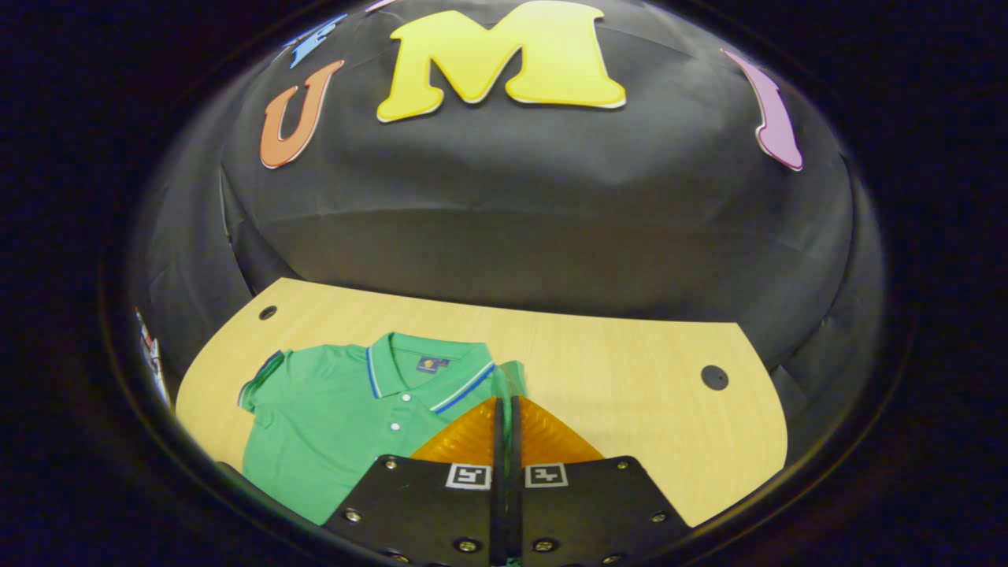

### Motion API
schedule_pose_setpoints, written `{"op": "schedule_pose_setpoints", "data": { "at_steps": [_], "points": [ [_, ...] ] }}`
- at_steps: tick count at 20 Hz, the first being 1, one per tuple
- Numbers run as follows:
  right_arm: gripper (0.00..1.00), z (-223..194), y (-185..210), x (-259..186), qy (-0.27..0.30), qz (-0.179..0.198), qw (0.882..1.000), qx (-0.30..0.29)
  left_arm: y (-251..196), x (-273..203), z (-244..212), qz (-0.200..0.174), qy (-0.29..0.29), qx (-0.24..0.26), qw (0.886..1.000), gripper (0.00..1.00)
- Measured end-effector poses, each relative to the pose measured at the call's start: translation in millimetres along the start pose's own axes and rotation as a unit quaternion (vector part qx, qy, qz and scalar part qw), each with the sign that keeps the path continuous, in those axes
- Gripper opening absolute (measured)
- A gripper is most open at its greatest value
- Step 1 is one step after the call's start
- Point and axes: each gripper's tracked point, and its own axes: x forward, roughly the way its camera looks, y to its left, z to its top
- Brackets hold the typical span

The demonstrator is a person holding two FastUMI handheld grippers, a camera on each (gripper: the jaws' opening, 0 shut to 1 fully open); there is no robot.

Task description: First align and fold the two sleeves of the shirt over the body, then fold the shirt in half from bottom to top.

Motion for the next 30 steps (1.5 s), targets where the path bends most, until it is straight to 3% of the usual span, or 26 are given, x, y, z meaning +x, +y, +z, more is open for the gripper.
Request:
{"op": "schedule_pose_setpoints", "data": {
  "at_steps": [9, 14, 18, 22, 30],
  "points": [
    [0.02, -18, 65, 16, 0.034, 0.01, 0.999, 0.026, 44, 1, -9, -0.005, 0.017, -0.003, 1.0, 0.99],
    [0.12, -17, 91, 15, 0.034, 0.034, 0.998, 0.046, 58, 10, -18, -0.019, 0.032, -0.018, 0.999, 0.99],
    [0.6, 6, 88, -14, 0.001, 0.035, 0.999, 0.039, 54, 28, -22, -0.048, 0.036, -0.024, 0.998, 0.99],
    [0.86, 24, 67, -64, -0.042, 0.008, 0.999, 0.005, 38, 52, -28, -0.094, 0.036, -0.026, 0.995, 0.98],
    [0.86, 23, 64, -200, -0.093, 0.002, 0.995, -0.032, 15, 129, -51, -0.163, 0.045, -0.002, 0.986, 0.98]
  ]
}}
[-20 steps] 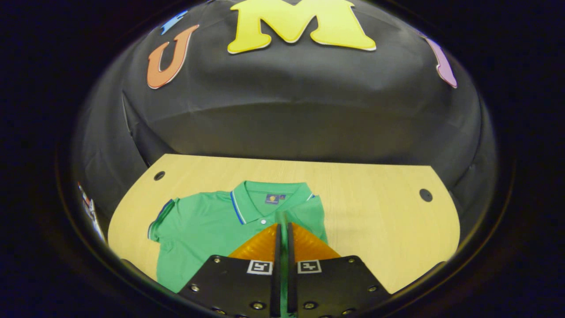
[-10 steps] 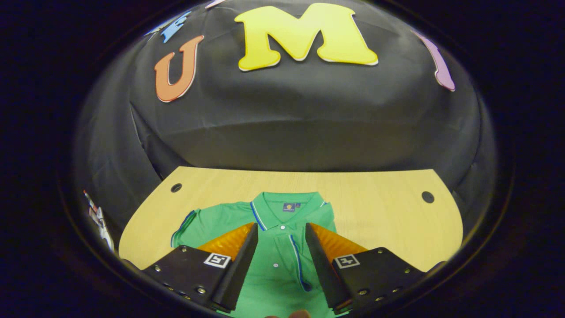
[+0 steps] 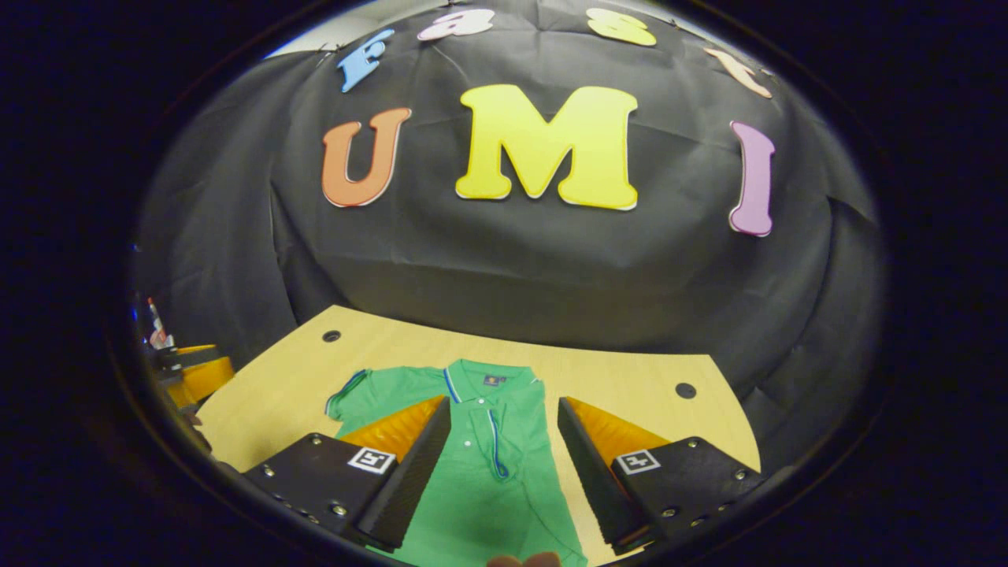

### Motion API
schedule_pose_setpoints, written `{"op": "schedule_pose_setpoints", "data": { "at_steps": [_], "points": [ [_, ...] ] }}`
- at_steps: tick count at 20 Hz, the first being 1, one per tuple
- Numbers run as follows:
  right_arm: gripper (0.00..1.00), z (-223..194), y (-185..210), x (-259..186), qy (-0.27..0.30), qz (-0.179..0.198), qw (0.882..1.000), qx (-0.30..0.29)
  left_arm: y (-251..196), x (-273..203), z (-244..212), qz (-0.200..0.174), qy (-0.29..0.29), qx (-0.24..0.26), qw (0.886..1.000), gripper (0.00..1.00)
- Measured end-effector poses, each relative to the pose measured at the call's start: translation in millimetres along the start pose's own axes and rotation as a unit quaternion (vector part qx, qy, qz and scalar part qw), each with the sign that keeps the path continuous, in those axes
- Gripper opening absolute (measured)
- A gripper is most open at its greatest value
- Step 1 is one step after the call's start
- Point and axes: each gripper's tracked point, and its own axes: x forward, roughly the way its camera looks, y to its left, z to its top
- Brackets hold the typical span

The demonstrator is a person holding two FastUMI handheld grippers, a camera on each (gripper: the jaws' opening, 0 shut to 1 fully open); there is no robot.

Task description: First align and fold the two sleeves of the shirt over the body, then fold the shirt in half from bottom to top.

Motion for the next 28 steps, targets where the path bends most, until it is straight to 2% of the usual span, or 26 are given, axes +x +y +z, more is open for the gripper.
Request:
{"op": "schedule_pose_setpoints", "data": {
  "at_steps": [4, 8, 11, 17, 22, 24, 26, 27, 28],
  "points": [
    [0.86, 3, -6, -60, -0.017, -0.015, 1.0, 0.002, 3, 53, -16, -0.027, 0.014, 0.005, 1.0, 0.98],
    [0.86, 2, -19, -102, -0.025, -0.041, 0.999, -0.006, 5, 103, -35, -0.034, 0.036, 0.016, 0.999, 0.98],
    [0.86, -7, -30, -114, -0.028, -0.062, 0.998, -0.017, 18, 141, -60, -0.022, 0.067, 0.015, 0.997, 0.98],
    [0.86, -3, -38, -130, -0.037, -0.079, 0.996, 0.01, 45, 192, -105, 0.001, 0.12, 0.03, 0.992, 0.94],
    [0.86, -25, -54, -136, -0.012, -0.103, 0.994, 0.031, 50, 216, -122, -0.001, 0.146, 0.084, 0.986, 0.9],
    [0.86, -29, -58, -140, -0.007, -0.109, 0.993, 0.037, 51, 223, -124, -0.002, 0.149, 0.1, 0.984, 0.84],
    [0.86, -33, -59, -141, -0.006, -0.113, 0.993, 0.044, 52, 223, -129, -0.005, 0.162, 0.099, 0.982, 0.71],
    [0.86, -34, -60, -142, -0.006, -0.114, 0.992, 0.049, 50, 227, -125, -0.009, 0.155, 0.098, 0.983, 0.58],
    [0.86, -36, -62, -143, -0.005, -0.117, 0.992, 0.053, 51, 229, -127, -0.009, 0.158, 0.096, 0.983, 0.57]
  ]
}}
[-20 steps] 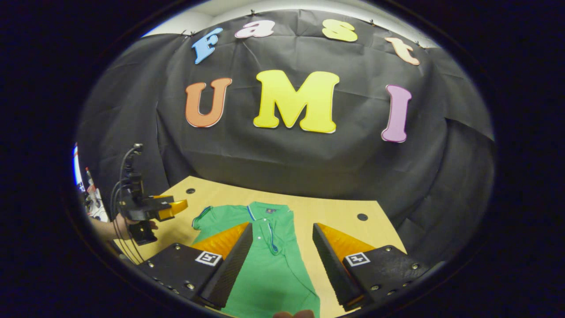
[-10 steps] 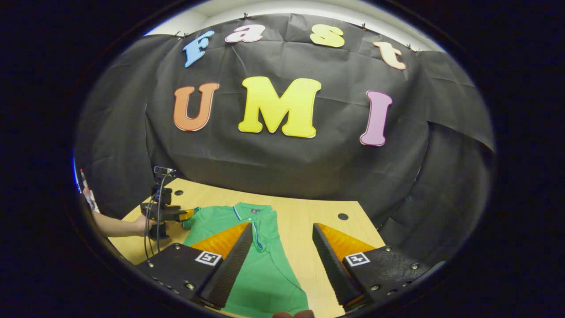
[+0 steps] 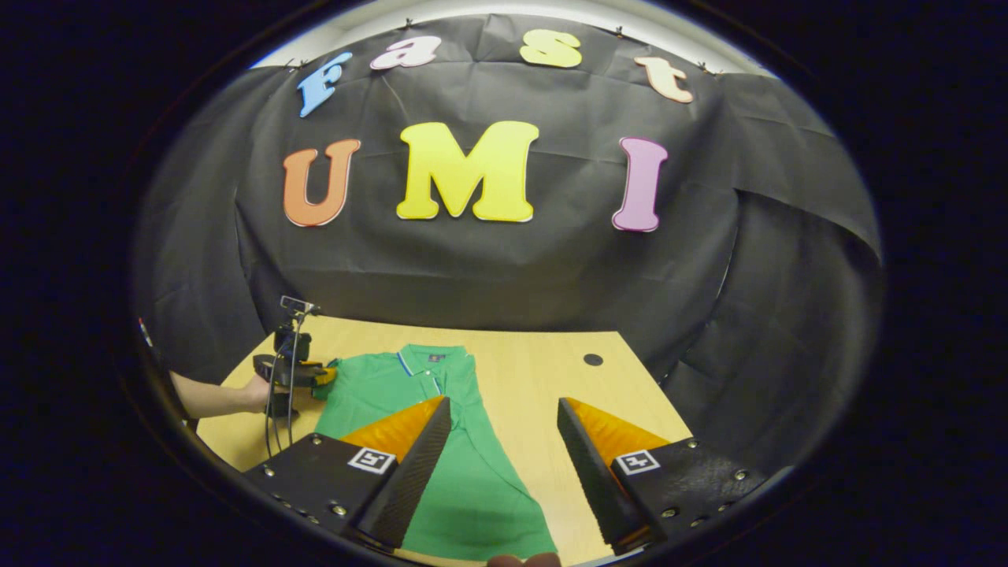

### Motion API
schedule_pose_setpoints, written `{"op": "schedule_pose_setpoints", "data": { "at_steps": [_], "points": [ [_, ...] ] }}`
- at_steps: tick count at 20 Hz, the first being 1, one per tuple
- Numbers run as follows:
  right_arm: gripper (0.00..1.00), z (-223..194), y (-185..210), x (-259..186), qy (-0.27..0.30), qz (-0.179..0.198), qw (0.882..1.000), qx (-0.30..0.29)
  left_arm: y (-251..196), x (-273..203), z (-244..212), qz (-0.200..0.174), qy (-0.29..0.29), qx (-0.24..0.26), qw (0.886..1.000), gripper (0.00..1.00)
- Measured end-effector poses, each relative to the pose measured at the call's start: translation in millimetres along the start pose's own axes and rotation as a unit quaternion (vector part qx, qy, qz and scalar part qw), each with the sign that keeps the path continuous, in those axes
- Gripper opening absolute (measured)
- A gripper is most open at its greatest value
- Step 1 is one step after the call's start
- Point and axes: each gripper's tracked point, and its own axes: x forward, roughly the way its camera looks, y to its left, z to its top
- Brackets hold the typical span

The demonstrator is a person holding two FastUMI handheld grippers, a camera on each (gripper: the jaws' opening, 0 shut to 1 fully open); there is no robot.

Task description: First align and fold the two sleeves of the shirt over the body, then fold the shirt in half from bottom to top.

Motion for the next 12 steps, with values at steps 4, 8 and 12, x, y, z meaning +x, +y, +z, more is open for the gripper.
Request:
{"op": "schedule_pose_setpoints", "data": {
  "at_steps": [4, 8, 12],
  "points": [
    [0.86, -11, -3, 1, 0.011, -0.002, 1.0, 0.015, 2, 0, 2, -0.006, 0.006, -0.009, 1.0, 0.14],
    [0.86, -18, -5, 2, 0.011, -0.005, 1.0, 0.021, -7, -13, 31, -0.026, -0.025, -0.009, 0.999, 0.05],
    [0.86, -20, -8, 3, 0.009, -0.007, 0.999, 0.036, -32, -44, 74, -0.053, -0.065, 0.002, 0.997, 0.05]
  ]
}}
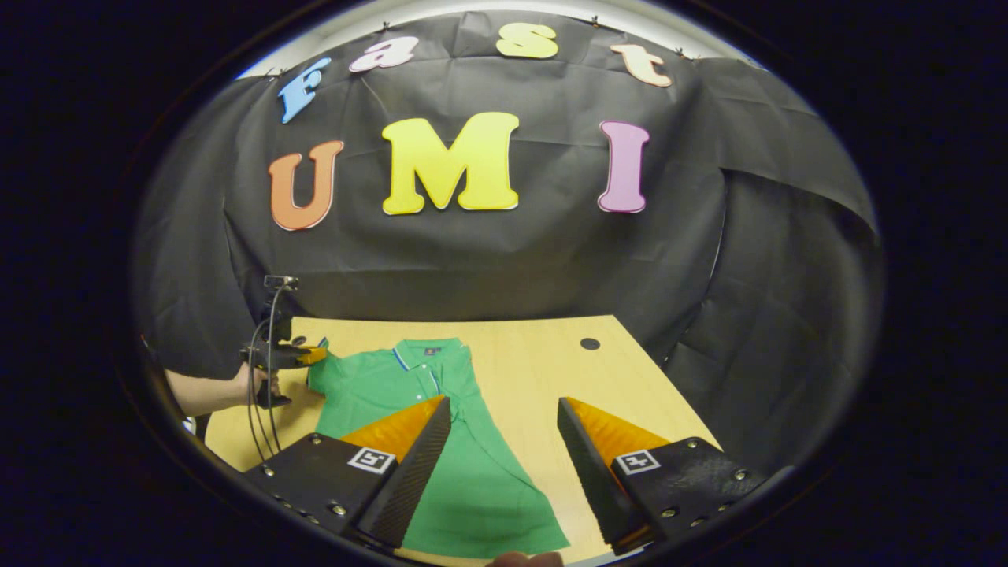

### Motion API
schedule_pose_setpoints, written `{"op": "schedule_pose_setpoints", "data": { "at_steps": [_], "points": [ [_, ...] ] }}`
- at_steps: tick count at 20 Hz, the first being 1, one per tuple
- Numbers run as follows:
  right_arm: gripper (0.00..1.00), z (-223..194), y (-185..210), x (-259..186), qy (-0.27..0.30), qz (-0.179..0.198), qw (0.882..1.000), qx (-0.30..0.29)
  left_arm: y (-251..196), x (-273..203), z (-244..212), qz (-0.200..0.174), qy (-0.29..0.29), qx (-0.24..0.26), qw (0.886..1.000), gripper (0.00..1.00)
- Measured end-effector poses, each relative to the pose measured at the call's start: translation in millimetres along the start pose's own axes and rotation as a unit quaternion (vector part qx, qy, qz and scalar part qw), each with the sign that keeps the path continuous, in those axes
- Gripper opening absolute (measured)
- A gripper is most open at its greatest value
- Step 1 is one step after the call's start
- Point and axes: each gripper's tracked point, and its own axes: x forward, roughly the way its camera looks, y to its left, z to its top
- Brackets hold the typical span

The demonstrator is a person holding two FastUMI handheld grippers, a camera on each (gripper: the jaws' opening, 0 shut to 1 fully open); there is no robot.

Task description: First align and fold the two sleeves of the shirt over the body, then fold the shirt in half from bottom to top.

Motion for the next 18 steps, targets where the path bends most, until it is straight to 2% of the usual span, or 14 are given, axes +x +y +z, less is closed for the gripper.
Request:
{"op": "schedule_pose_setpoints", "data": {
  "at_steps": [5, 9, 12, 14, 15, 18],
  "points": [
    [0.86, -7, -1, -8, -0.002, 0.003, 0.999, 0.045, -51, -20, 30, -0.021, -0.015, 0.004, 1.0, 0.05],
    [0.86, 7, -18, -12, -0.023, 0.0, 0.998, 0.055, -89, -21, 27, -0.024, -0.012, 0.006, 1.0, 0.05],
    [0.86, 7, -33, -15, -0.025, -0.003, 0.998, 0.06, -128, -20, 12, -0.052, 0.004, 0.001, 0.999, 0.07],
    [0.86, 6, -39, -15, -0.025, -0.002, 0.998, 0.058, -146, -25, 6, -0.066, 0.01, -0.005, 0.998, 0.14],
    [0.86, 6, -41, -14, -0.025, -0.001, 0.998, 0.055, -151, -25, 4, -0.066, 0.008, -0.005, 0.998, 0.2],
    [0.86, 6, -43, -8, -0.026, 0.012, 0.999, 0.039, -151, -41, 3, -0.046, -0.001, 0.001, 0.999, 1.0]
  ]
}}
